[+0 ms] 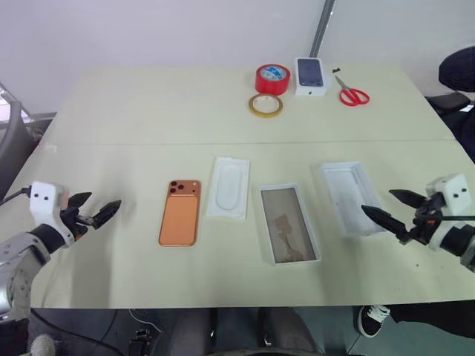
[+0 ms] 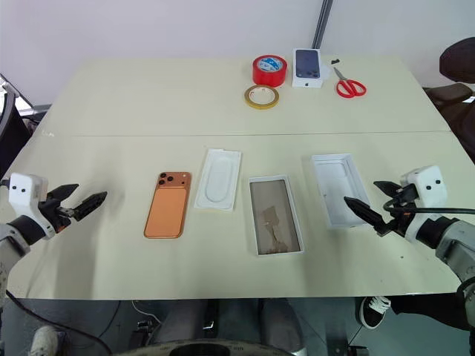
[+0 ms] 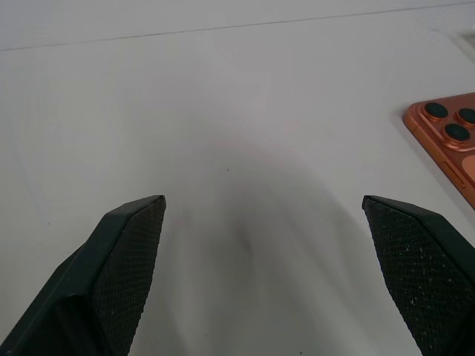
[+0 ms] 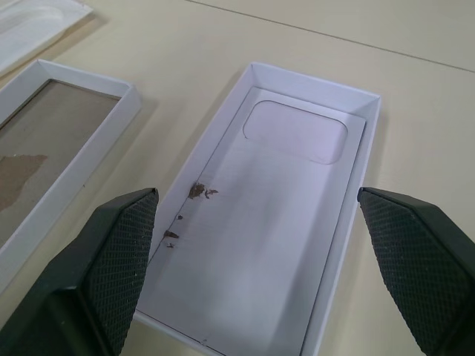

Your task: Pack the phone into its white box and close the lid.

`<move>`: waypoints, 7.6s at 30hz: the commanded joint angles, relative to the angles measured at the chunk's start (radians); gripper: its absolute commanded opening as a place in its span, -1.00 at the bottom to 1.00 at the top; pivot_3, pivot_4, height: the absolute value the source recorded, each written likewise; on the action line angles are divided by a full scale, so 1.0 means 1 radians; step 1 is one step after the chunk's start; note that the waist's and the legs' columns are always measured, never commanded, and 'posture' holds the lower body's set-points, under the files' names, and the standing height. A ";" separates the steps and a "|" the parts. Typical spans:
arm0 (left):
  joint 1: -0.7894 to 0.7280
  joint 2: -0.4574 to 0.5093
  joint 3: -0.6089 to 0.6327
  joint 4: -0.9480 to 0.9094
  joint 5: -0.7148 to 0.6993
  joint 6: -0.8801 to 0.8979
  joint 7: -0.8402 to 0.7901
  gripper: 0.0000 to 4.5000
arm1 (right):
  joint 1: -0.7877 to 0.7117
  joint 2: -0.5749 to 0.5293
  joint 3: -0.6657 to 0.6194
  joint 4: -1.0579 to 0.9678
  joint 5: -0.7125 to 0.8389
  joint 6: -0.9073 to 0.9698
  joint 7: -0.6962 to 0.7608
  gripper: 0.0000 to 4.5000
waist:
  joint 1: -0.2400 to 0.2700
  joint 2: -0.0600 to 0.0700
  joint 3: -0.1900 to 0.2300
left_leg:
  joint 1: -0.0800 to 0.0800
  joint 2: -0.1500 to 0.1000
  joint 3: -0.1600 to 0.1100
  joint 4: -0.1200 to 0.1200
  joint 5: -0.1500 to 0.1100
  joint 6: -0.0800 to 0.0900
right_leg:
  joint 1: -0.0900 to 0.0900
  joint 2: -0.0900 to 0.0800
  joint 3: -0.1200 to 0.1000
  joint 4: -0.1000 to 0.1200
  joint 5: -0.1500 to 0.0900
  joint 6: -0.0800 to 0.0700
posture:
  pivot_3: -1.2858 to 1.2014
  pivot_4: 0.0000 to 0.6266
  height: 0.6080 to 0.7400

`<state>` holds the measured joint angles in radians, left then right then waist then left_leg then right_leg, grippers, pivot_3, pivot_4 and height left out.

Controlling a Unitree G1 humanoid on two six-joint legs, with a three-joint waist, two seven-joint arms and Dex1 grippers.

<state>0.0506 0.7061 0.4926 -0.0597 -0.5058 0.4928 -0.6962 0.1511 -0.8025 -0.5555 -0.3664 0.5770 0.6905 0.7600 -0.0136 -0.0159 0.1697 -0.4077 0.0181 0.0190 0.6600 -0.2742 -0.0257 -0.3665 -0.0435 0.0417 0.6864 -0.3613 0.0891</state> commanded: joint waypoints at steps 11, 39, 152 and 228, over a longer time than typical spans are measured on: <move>-0.065 -0.018 -0.034 -0.073 -0.036 0.034 0.023 0.98 | -0.082 -0.003 0.077 -0.096 0.038 0.006 -0.020 1.00 | 0.002 0.000 0.000 | 0.000 0.000 0.000 0.000 0.000 0.000 | 0.000 0.000 0.000 0.000 0.000 0.000 | 0.03 -0.52 0.94; -0.621 -0.522 -0.310 -0.104 -0.133 0.912 0.534 0.88 | -0.086 -0.101 0.314 -0.366 0.037 0.020 0.037 1.00 | 0.004 -0.001 0.000 | -0.001 -0.002 -0.004 0.004 0.000 0.000 | 0.004 0.001 -0.002 -0.001 0.001 0.002 | 0.03 -0.52 0.94; -0.077 0.097 -0.249 -0.350 -0.108 0.128 -0.164 0.56 | -0.728 0.174 1.081 0.135 -0.625 -0.371 0.376 -0.99 | -0.004 -0.001 0.002 | -0.002 -0.006 -0.022 0.001 0.003 -0.005 | 0.008 -0.005 -0.020 -0.006 0.000 0.001 | 0.03 -0.52 0.94; -0.258 -0.012 -0.183 -0.232 -0.425 1.065 0.221 0.98 | -1.024 0.553 1.346 0.456 -0.959 -0.247 0.227 -1.00 | -0.006 0.002 -0.001 | -0.001 -0.006 -0.023 0.000 0.004 -0.006 | 0.002 -0.004 -0.020 -0.002 0.000 0.001 | 0.03 -0.52 0.94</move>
<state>-0.2349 0.7227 0.3697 -0.2867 -0.8867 1.4800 -0.4729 -0.8643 -0.2616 0.7765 0.0898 -0.3727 0.4611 0.9796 -0.0200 -0.0136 0.1688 -0.4088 0.0116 -0.0038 0.6603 -0.2705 -0.0323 -0.3637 -0.0475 0.0216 0.6841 -0.3614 0.0899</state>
